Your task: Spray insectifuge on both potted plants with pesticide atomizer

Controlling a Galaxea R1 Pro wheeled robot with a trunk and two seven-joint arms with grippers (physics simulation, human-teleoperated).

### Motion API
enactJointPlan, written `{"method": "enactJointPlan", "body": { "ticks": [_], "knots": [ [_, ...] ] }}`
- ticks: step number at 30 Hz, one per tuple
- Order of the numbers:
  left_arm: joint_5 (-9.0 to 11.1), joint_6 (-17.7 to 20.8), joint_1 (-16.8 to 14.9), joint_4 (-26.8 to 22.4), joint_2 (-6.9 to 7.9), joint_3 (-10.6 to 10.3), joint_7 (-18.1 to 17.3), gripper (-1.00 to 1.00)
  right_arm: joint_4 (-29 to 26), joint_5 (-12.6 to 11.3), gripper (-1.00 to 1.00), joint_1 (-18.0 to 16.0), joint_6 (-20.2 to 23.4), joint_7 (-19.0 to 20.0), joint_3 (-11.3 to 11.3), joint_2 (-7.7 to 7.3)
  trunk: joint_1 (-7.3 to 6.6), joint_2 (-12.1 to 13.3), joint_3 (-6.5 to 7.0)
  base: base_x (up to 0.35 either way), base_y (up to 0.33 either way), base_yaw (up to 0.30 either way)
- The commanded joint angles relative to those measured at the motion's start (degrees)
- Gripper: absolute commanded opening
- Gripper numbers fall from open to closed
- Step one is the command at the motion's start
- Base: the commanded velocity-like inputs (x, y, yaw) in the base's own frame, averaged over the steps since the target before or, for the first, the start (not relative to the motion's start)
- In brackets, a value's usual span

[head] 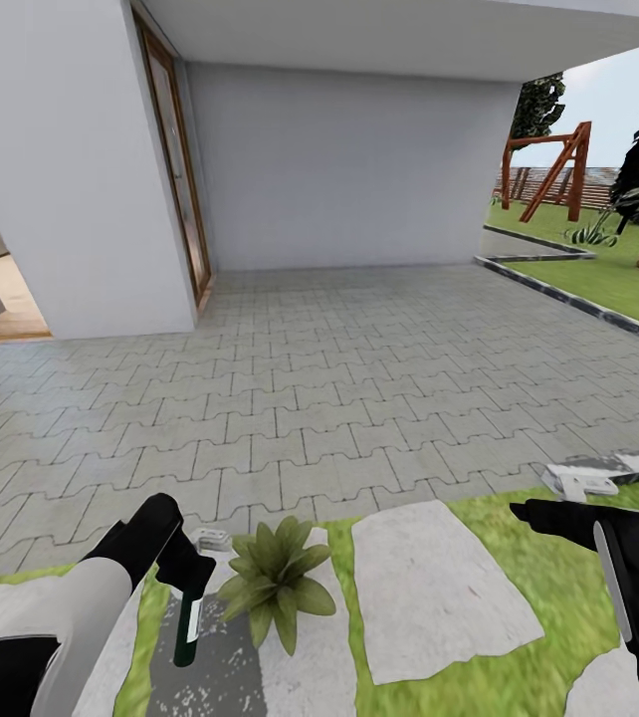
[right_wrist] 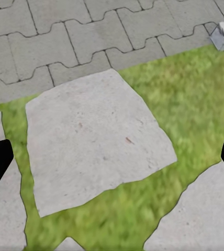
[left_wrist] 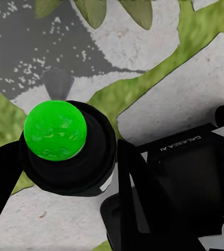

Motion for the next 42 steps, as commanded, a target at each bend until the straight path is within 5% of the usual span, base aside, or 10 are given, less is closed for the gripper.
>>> {"method": "enactJointPlan", "body": {
  "ticks": [1, 42],
  "knots": [
    [-0.55, 0.20, -0.03, -0.07, -0.04, 0.17, -0.53, -1.00, -0.06, 0.60, 1.00, -0.04, 0.21, 0.58, -0.05, 0.00, 0.00, -0.03, -0.06, 0.000, 0.000, 0.000],
    [-0.54, 0.38, -0.07, 1.35, -0.30, 0.15, -0.53, -1.00, -0.10, 0.60, 1.00, -0.04, 0.21, 0.58, -0.03, 0.05, 0.00, -0.03, 1.53, 0.099, 0.082, 0.000]
  ]
}}
